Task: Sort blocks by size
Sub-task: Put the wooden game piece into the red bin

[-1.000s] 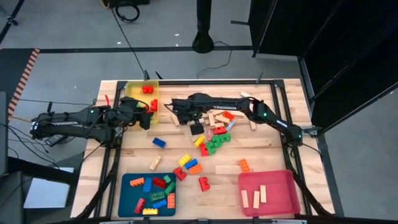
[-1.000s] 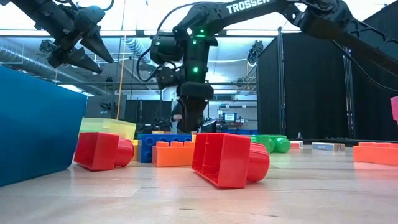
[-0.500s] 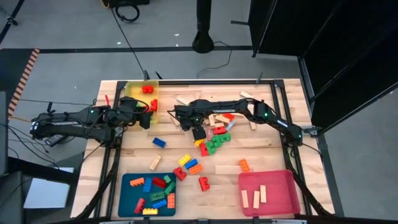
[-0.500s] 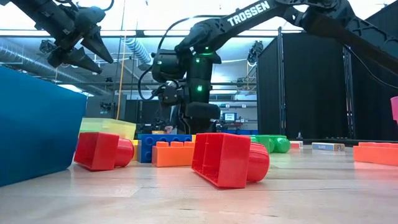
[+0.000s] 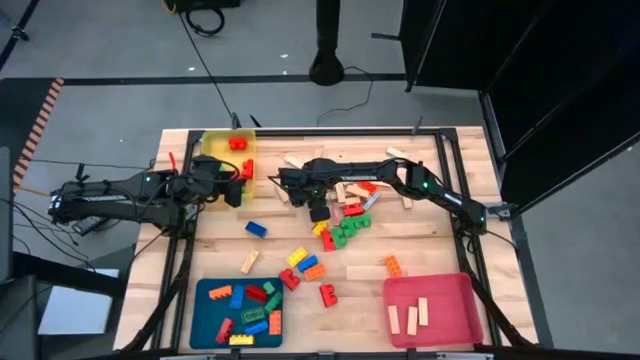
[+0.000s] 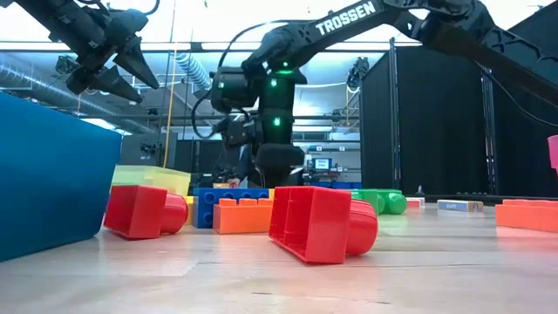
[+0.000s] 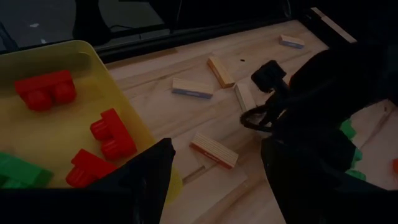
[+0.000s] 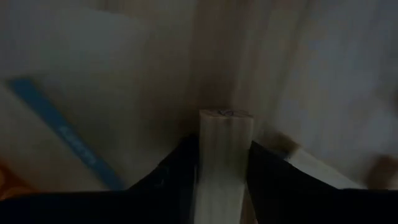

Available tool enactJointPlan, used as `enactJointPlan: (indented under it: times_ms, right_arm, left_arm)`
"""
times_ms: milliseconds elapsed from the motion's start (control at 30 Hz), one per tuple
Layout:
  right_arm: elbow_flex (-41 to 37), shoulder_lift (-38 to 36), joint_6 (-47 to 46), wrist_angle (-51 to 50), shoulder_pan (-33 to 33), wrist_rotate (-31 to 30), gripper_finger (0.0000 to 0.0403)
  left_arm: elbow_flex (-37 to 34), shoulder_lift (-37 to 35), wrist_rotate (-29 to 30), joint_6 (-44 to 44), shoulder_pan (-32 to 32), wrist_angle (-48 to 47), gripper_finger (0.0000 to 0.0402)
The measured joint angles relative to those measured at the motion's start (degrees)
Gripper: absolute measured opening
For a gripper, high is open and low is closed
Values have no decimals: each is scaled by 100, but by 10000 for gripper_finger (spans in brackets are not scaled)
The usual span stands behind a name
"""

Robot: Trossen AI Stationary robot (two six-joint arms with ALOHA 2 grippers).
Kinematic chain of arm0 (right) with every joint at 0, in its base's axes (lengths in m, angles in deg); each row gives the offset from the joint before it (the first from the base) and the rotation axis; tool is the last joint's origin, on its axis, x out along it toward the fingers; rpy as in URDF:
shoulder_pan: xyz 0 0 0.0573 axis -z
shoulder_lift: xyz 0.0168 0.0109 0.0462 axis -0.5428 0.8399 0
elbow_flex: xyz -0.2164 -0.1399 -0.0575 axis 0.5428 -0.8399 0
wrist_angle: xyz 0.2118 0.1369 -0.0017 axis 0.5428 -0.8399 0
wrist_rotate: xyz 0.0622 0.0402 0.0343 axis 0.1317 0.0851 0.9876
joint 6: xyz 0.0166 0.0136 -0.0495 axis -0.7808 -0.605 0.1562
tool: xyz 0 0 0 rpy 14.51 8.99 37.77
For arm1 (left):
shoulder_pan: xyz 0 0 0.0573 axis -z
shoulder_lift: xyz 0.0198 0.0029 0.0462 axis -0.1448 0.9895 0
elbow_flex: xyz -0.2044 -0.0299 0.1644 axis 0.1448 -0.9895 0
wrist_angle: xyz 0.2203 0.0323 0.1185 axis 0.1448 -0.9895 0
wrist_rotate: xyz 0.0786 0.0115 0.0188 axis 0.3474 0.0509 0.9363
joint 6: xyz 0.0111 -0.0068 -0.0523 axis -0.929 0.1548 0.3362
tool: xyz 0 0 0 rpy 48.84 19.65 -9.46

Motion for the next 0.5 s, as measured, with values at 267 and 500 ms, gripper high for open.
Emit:
enactJointPlan:
  times_ms: [267, 500]
  right_arm:
    - [1238, -8, 6, -1346, 5, -4, 126]
    - [1002, -1059, -194, -2163, -12, 178, 126]
  left_arm:
    - [0, 0, 0, 0, 0, 0, 253]
    - [0, -2, 0, -25, 0, 2, 253]
